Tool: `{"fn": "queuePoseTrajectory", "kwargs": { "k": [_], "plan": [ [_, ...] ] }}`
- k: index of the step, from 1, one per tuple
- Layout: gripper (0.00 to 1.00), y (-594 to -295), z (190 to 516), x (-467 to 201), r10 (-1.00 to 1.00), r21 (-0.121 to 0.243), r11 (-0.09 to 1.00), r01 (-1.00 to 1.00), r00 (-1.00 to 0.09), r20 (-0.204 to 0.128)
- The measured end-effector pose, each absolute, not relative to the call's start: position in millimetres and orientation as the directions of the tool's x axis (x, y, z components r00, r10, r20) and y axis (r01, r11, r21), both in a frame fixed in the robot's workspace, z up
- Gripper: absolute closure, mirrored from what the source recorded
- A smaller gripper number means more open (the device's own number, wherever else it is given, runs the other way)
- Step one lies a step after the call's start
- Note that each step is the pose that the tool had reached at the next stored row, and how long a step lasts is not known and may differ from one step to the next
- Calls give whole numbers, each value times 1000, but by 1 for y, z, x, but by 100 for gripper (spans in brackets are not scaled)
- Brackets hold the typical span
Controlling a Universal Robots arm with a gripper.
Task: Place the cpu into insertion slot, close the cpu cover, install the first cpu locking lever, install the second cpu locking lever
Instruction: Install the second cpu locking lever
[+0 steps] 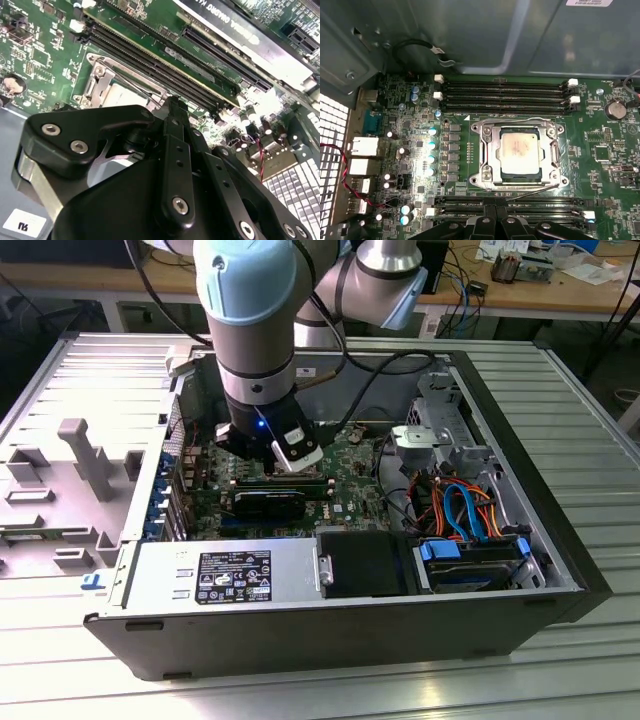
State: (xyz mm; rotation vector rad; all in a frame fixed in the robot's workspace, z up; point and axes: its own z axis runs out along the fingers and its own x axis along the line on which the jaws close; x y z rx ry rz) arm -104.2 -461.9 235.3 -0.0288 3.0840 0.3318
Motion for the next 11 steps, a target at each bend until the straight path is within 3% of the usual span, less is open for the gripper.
{"fn": "queuePoseTrajectory", "kwargs": {
  "k": [11],
  "plan": [
    [89,-461,214,-112,-14,212,977,-22,-999,-41]
  ]
}}
